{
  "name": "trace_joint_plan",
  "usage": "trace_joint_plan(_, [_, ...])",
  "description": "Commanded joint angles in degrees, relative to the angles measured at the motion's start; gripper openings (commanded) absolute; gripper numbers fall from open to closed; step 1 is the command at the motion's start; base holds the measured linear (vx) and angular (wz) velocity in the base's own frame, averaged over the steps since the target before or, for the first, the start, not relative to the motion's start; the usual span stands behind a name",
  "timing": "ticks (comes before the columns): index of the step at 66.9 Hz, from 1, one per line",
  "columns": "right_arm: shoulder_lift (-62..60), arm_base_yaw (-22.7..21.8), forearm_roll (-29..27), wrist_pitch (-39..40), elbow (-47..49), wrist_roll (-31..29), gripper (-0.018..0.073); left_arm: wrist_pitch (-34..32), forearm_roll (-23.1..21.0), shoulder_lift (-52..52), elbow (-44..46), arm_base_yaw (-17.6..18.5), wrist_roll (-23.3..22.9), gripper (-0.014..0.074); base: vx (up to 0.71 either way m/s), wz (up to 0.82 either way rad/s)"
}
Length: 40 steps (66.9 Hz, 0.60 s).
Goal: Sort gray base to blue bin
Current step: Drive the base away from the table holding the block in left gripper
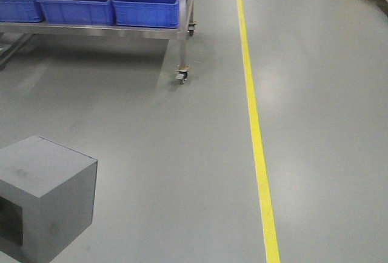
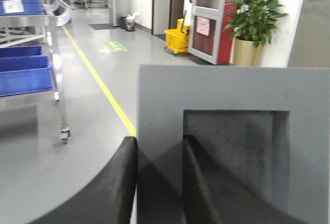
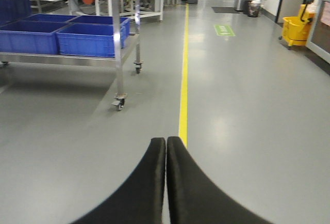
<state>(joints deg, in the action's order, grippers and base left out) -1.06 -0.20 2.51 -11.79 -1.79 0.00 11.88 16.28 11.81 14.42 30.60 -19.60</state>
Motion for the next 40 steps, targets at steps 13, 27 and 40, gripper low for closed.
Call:
trace_joint_plan(13, [-0.4,-0.1,0.5,4.5,-0.3,-0.7,-0.0005,-6.1,0.0,0.4,1.8,0.3,-0.3,-0.0007,0.21,-0.2])
trace_joint_plan(27, [-0.4,-0.1,0.5,4.5,-0.3,-0.7,-0.0005,-6.1,0.0,0.4,1.8,0.3,-0.3,-0.0007,0.3,-0.03])
trace_joint_plan(40, [-0.4,-0.1,0.5,4.5,-0.3,-0.7,-0.0005,-6.1,0.0,0.4,1.8,0.3,-0.3,-0.0007,0.37,0.16])
